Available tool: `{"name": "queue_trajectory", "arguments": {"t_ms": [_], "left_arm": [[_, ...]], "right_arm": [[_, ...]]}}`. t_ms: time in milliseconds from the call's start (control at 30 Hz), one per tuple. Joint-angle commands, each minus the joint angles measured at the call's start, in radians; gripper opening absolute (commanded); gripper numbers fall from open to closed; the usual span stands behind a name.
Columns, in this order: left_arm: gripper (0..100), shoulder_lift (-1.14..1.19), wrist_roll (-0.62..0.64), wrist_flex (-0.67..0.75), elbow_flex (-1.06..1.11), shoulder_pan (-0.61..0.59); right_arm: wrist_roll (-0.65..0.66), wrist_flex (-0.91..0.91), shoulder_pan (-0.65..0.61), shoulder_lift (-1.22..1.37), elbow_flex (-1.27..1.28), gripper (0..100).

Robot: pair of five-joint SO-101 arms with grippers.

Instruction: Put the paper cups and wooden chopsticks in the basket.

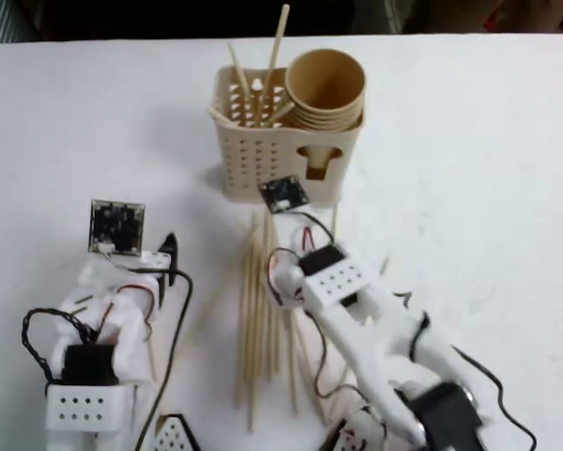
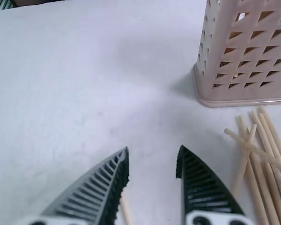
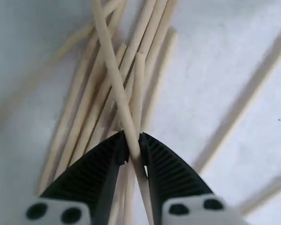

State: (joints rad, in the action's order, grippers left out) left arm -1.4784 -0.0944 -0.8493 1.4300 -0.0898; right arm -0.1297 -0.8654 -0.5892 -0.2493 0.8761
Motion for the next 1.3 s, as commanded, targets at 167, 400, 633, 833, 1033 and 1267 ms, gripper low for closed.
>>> {"name": "queue_trajectory", "arguments": {"t_ms": [167,400,633,833,1033,1267], "left_arm": [[18,-0.012,-0.008,0.025,-0.005,-0.008],[18,-0.012,-0.008,0.025,-0.005,-0.008],[18,-0.012,-0.008,0.025,-0.005,-0.008],[18,-0.012,-0.008,0.026,-0.005,-0.008],[18,-0.012,-0.008,0.026,-0.005,-0.008],[18,-0.012,-0.008,0.026,-0.005,-0.008]], "right_arm": [[0.009,0.028,-0.007,0.145,-0.072,2.6],[0.009,0.027,-0.007,0.165,-0.080,7.1],[0.066,0.004,-0.005,0.160,-0.083,1.8],[0.081,-0.151,0.038,0.004,-0.153,1.7],[0.086,-0.222,0.099,-0.325,-0.172,1.7],[0.086,-0.226,0.114,-0.680,-0.167,1.7]]}}
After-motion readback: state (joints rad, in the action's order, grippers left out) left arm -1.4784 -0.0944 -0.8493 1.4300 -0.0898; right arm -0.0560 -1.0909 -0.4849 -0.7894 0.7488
